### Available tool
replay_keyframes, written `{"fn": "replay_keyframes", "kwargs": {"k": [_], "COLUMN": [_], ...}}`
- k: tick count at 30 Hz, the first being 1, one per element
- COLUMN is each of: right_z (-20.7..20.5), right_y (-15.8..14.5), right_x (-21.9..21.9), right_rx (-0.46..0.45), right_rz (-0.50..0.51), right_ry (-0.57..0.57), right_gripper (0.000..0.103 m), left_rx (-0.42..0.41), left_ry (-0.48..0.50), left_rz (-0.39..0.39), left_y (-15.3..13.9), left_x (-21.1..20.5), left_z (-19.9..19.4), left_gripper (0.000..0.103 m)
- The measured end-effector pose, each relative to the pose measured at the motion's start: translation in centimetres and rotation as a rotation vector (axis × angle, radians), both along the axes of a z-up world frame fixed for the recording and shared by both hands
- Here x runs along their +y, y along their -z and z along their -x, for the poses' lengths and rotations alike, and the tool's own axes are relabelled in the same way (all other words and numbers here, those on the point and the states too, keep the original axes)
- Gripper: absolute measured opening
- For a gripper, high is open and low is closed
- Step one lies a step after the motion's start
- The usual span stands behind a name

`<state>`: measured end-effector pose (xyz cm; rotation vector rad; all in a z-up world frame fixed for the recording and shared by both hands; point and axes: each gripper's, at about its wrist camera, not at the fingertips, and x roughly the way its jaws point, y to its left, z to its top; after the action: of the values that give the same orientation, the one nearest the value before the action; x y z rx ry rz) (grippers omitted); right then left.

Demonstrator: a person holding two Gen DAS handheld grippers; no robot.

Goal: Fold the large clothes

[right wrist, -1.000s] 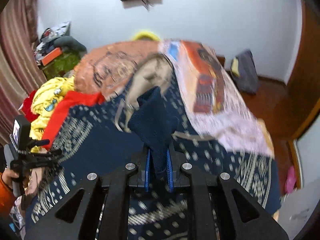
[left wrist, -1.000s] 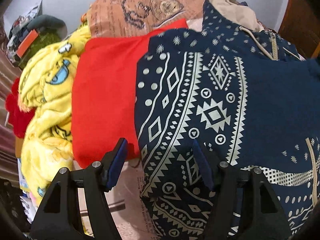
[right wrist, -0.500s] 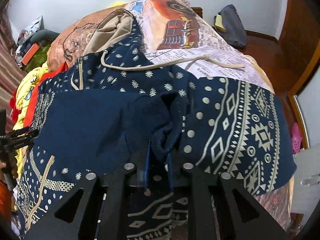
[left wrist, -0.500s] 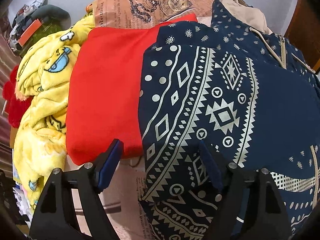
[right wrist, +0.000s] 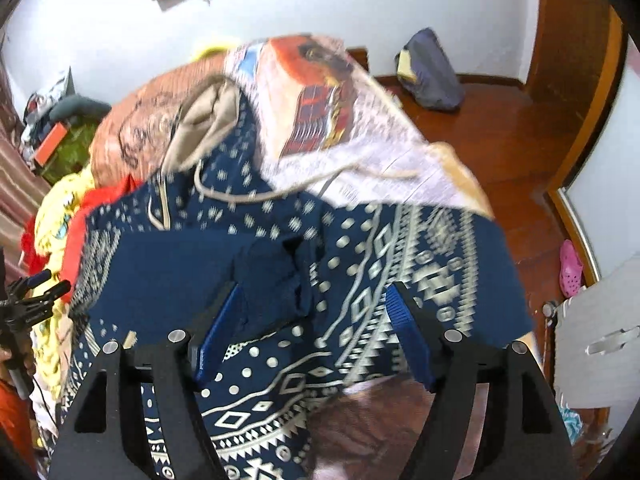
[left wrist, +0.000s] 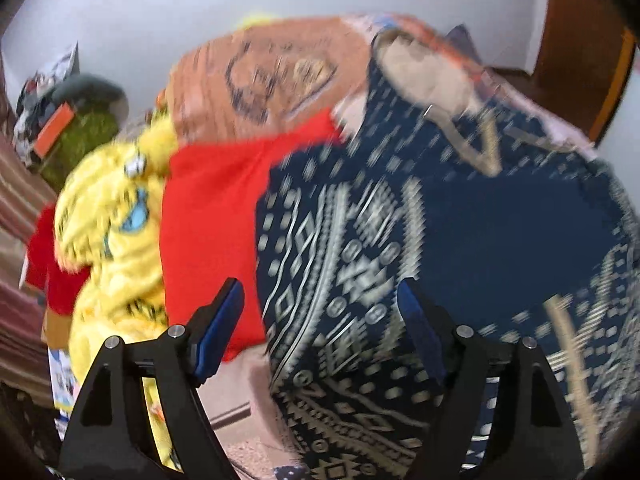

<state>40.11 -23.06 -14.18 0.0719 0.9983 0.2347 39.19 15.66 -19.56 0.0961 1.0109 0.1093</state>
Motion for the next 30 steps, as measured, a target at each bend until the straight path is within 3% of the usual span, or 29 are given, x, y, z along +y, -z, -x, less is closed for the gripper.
{"fn": "replay_keyframes", "kwargs": {"k": [5,9,20,27,30], "right_z": [0.3,0.4,-0.7,-2.6,-3.6], "right_y": [-1.5,0.1,10.5,12.4,12.8], "right_x": [-3.4,-7.1,-16.7,-17.4,-17.4], "right_rx": [-0.045,-0.004,0.274,0.24,0.226], "right_rz": [-0.011,-0.024,-0.341,-0.39,-0.4], "right_ry": [0.074,0.155,0.415,0.472,0.503], "right_gripper": [0.08,0.08,0.081,0.08,0.075], "left_rx": [-0.096,-0.127,-0.011,0.032,0.039], "left_ry": [0.06,0.096,0.197,0.215,0.204], "left_rz": [0.072,0.179,0.181,0.133,0.136], "left_y": [-4.1,-5.4,-0.7,1.1,1.5], "left_x": [-3.2,-5.4,-12.4,-13.4,-13.2], "left_z": [-0.9,-2.2,-5.2,-6.0,-6.2], "left_gripper": [0.081,0.083,0.083,0.083,0.083]}}
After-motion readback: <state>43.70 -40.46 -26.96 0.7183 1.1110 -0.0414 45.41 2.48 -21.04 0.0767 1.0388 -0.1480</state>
